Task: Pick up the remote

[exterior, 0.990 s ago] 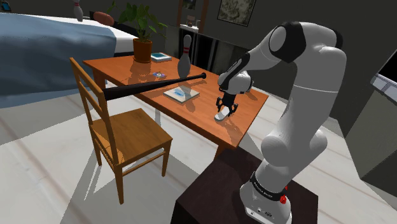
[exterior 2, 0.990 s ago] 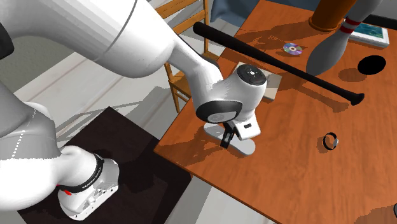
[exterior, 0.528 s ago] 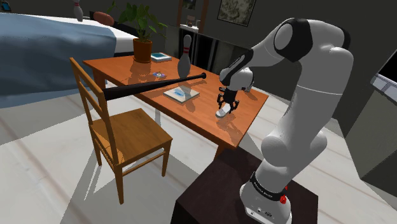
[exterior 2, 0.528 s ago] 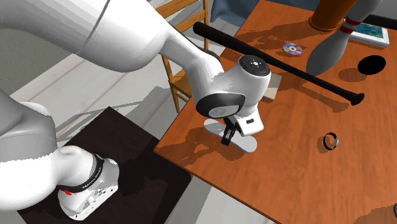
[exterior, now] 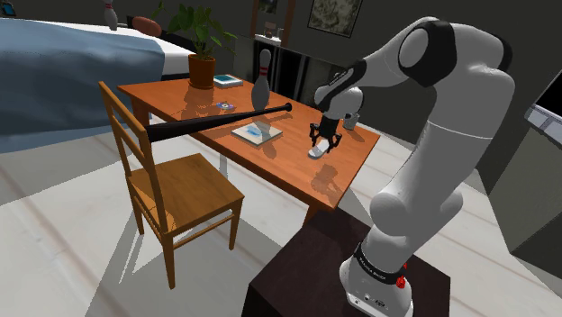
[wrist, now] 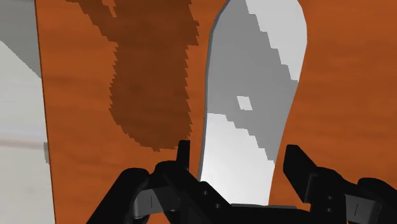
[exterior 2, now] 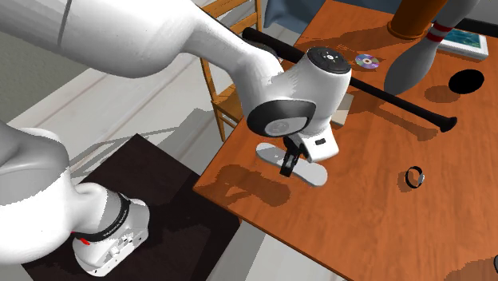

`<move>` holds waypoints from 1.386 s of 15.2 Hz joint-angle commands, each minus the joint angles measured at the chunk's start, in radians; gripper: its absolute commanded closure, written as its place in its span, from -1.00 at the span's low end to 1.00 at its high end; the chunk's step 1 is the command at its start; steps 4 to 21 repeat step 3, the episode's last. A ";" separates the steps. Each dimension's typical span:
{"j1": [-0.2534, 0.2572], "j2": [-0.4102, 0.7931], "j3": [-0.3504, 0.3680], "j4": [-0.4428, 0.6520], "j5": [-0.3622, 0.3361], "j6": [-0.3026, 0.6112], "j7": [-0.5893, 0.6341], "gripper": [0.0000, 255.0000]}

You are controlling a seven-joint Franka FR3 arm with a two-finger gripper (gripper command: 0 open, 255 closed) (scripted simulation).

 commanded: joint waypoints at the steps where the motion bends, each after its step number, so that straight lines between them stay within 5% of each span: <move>1: 0.001 -0.023 -0.002 0.005 -0.008 -0.027 0.005 1.00; 21: 0.001 -0.024 -0.002 0.006 -0.009 -0.029 0.005 1.00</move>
